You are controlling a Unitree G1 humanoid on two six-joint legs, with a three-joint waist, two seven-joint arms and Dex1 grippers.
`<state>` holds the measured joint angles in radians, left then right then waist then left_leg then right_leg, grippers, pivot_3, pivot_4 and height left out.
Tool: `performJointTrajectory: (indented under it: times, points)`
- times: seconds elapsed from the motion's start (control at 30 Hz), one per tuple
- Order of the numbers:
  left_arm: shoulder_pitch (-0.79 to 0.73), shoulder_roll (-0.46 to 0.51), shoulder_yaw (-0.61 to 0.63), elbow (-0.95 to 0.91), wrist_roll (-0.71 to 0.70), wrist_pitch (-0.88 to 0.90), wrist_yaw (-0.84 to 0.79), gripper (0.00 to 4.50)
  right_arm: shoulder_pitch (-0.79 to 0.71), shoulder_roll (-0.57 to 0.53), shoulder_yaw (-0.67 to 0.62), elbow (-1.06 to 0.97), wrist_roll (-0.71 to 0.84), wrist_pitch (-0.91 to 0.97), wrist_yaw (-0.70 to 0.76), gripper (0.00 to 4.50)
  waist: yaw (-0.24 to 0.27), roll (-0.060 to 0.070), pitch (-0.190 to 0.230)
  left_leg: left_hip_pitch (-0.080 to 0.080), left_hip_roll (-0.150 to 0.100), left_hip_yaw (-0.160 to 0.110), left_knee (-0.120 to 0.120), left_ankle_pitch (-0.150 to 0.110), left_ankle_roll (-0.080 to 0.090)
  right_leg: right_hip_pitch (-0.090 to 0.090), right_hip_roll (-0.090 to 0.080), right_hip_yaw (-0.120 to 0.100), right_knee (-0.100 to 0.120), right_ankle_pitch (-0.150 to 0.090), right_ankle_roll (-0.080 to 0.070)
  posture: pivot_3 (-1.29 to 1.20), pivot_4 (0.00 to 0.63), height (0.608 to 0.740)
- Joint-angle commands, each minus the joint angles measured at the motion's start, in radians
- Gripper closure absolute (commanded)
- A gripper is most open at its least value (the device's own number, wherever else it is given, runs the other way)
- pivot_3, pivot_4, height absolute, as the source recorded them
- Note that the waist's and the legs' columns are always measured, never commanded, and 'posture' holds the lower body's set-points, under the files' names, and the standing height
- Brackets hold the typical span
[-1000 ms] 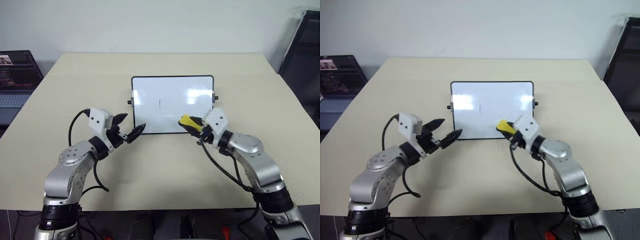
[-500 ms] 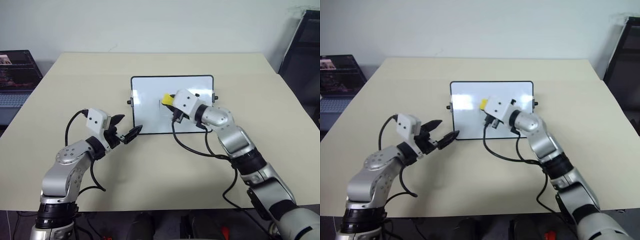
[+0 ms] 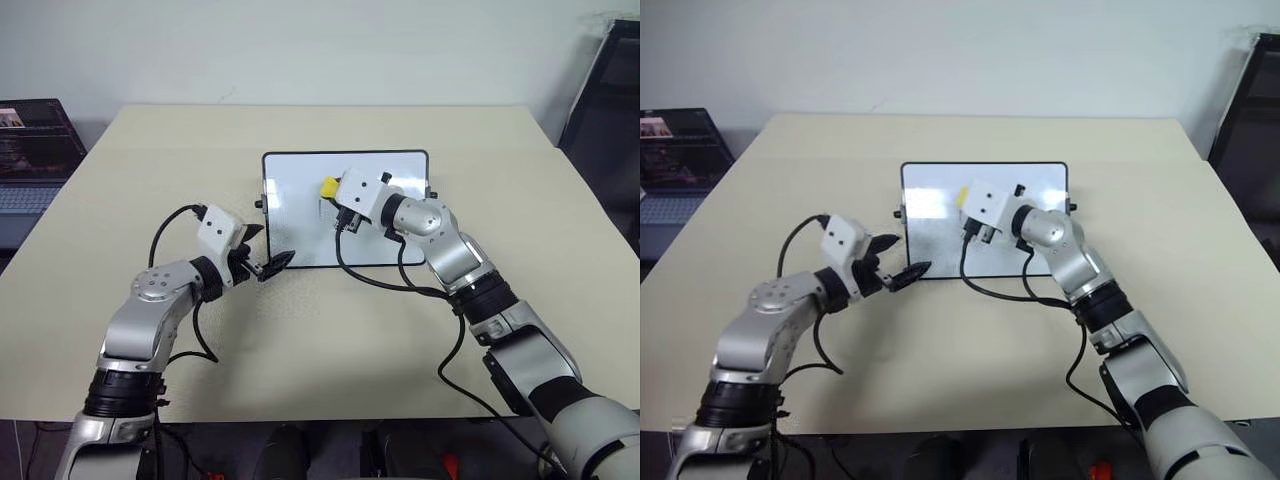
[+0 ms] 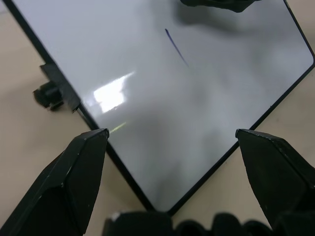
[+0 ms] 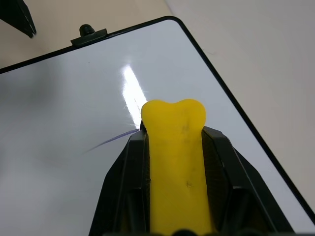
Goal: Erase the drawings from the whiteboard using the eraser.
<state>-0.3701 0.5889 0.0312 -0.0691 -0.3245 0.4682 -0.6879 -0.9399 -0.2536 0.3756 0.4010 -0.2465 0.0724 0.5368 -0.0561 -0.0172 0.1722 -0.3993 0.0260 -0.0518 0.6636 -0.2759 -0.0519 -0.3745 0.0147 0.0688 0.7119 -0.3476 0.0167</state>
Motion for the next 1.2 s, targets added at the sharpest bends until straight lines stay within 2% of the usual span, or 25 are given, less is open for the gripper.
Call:
performJointTrajectory:
  times: [0.03,0.5,0.73,0.9,1.0,1.2]
  points:
    - [-0.022,-0.011,-0.01,0.003,0.015,-0.029,-0.008,0.0,-0.039,0.01,-0.019,-0.001,-0.005,-0.044,-0.008,3.4,-0.002,0.0,0.0,0.0,0.0,0.0,0.0,0.0,0.0,0.0,0.0,0.0,0.0,0.0,0.0,0.0,0.15,0.74]
    - [0.026,-0.021,0.017,-0.03,-0.014,-0.019,-0.046,0.0,-0.106,0.053,0.045,0.266,-0.095,-0.128,0.006,3.4,-0.002,0.0,0.0,0.0,0.0,0.0,0.0,0.0,0.0,0.0,0.0,0.0,0.001,0.0,0.0,0.0,0.15,0.74]
    - [0.04,-0.023,0.02,-0.056,-0.02,-0.007,-0.038,0.0,-0.027,0.001,0.091,0.197,-0.118,-0.109,0.133,3.4,0.0,0.0,0.0,0.001,0.0,-0.001,0.001,0.0,0.0,0.001,0.0,-0.001,0.001,0.0,0.0,0.0,0.15,0.74]
    - [0.033,-0.029,0.016,-0.074,-0.021,0.012,-0.028,0.0,0.003,-0.023,0.131,0.134,-0.159,-0.118,0.168,3.4,-0.001,0.0,0.0,0.001,0.0,-0.001,0.002,0.0,0.0,0.001,0.0,0.0,0.002,0.0,0.0,0.0,0.15,0.74]
    - [0.031,-0.031,0.014,-0.085,-0.023,0.024,-0.023,0.0,0.004,-0.019,0.131,0.122,-0.176,-0.121,0.144,3.4,-0.001,0.0,0.0,0.002,0.0,-0.001,0.002,0.0,0.0,0.001,0.0,-0.001,0.003,0.0,0.0,0.0,0.15,0.74]
    - [0.038,-0.03,0.016,-0.104,-0.027,0.041,-0.019,0.0,-0.072,0.013,0.06,0.179,-0.198,-0.123,-0.055,3.4,-0.001,0.0,0.0,0.002,0.0,0.0,0.002,0.0,-0.001,0.001,0.0,0.0,0.003,0.0,0.0,0.0,0.15,0.74]
